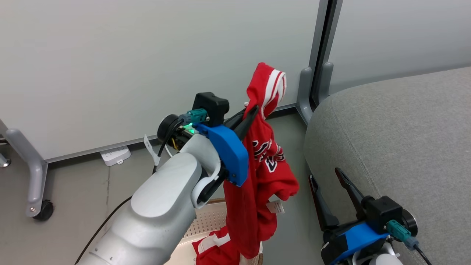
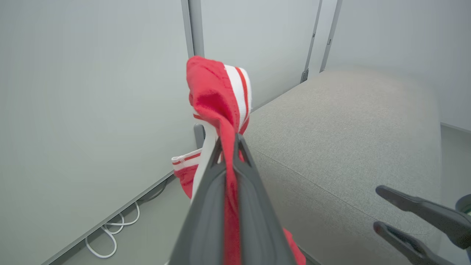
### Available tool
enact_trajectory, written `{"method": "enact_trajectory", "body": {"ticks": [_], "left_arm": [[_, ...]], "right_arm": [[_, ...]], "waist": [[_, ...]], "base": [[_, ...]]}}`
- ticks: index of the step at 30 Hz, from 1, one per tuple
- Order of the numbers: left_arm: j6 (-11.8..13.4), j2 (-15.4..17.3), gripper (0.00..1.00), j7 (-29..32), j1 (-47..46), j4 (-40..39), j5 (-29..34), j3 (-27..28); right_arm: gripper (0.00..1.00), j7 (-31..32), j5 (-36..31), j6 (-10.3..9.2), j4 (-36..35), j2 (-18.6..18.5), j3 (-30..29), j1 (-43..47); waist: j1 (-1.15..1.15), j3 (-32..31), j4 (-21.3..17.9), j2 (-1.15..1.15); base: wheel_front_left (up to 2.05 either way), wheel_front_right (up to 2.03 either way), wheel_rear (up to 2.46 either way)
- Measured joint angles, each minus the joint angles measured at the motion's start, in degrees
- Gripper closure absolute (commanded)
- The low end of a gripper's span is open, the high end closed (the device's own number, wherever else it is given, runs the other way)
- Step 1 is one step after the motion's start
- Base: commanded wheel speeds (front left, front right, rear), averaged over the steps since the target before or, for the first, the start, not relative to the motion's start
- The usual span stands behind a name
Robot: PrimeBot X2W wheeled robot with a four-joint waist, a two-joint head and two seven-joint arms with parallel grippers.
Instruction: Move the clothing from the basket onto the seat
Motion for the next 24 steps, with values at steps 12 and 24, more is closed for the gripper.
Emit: {"method": "enact_trajectory", "body": {"ticks": [12,24], "left_arm": [[5.1,0.0,1.00,-1.0,-7.2,-2.1,-11.0,-10.9],[6.7,0.0,1.00,-4.1,-10.3,0.3,-17.8,-17.8]], "right_arm": [[0.00,0.9,0.3,0.00,-0.6,0.0,3.4,0.8],[0.00,3.6,0.9,0.00,0.1,0.0,9.4,-3.9]], "waist": [[0.01,-1.3,-2.0,0.00],[0.01,-0.1,-2.4,0.00]], "base": [[0.00,0.00,0.00],[0.00,0.00,0.00]]}}
